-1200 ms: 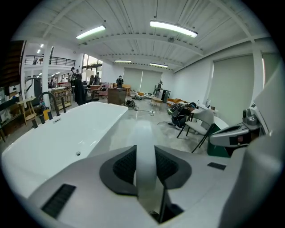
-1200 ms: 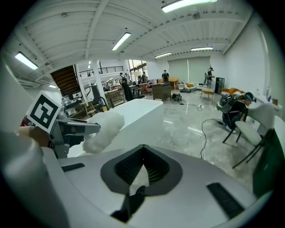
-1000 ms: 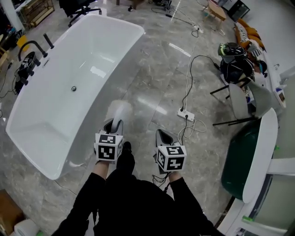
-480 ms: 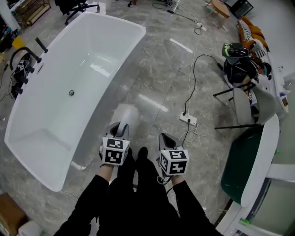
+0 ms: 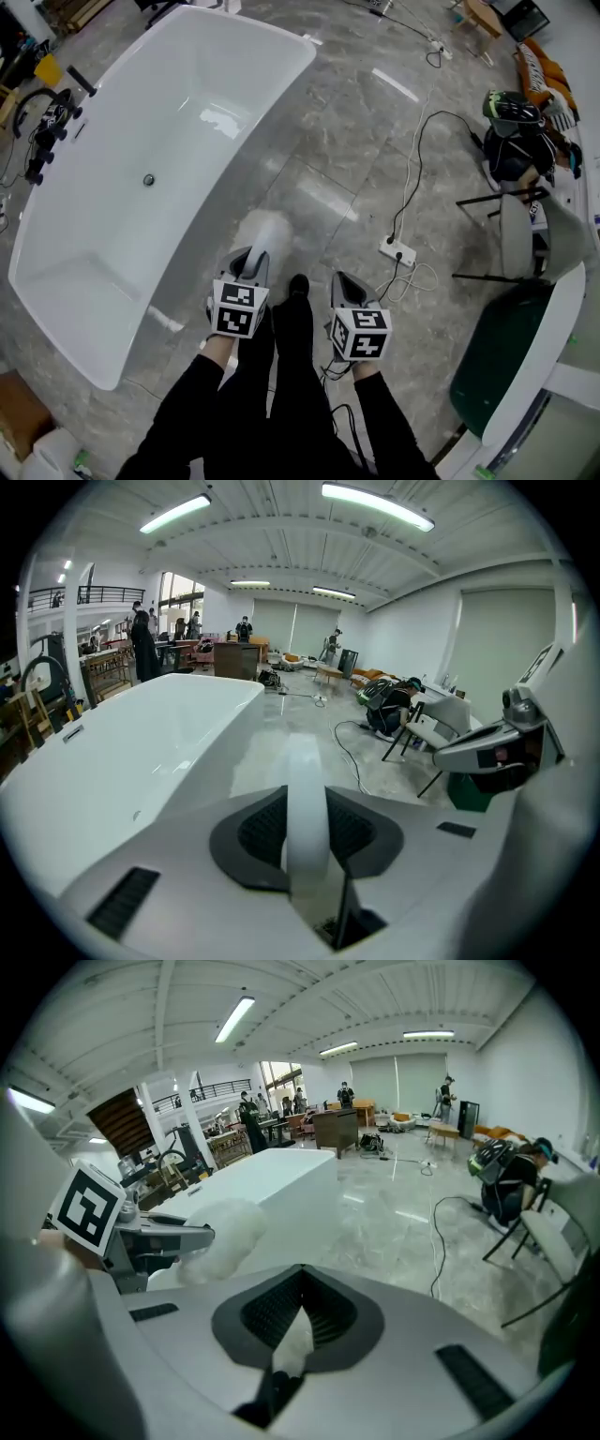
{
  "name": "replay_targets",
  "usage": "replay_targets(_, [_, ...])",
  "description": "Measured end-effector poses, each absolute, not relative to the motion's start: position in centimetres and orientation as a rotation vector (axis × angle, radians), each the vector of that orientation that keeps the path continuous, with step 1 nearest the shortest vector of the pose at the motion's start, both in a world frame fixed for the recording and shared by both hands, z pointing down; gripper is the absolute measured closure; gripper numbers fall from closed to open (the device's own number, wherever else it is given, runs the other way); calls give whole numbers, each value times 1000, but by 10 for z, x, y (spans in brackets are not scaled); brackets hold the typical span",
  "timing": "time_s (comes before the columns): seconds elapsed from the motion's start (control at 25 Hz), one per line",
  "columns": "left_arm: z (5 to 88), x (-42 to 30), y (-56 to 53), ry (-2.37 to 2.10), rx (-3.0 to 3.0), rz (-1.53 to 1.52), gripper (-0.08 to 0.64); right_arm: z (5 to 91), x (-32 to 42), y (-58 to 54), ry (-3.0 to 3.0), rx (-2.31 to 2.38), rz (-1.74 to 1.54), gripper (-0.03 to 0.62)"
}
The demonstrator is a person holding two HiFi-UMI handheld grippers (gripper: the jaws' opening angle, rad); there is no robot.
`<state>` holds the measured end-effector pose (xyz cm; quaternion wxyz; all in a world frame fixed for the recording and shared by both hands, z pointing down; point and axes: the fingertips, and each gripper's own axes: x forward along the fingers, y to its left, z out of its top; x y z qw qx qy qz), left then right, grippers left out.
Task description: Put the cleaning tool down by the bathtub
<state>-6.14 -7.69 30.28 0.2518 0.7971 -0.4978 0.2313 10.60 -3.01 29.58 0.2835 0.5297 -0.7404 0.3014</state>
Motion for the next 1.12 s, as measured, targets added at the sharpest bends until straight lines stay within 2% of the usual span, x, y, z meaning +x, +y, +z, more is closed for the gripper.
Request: replay_targets(1.12, [597, -30, -211, -1385, 2158, 653, 465, 567, 145, -180, -2008, 1399, 786, 591])
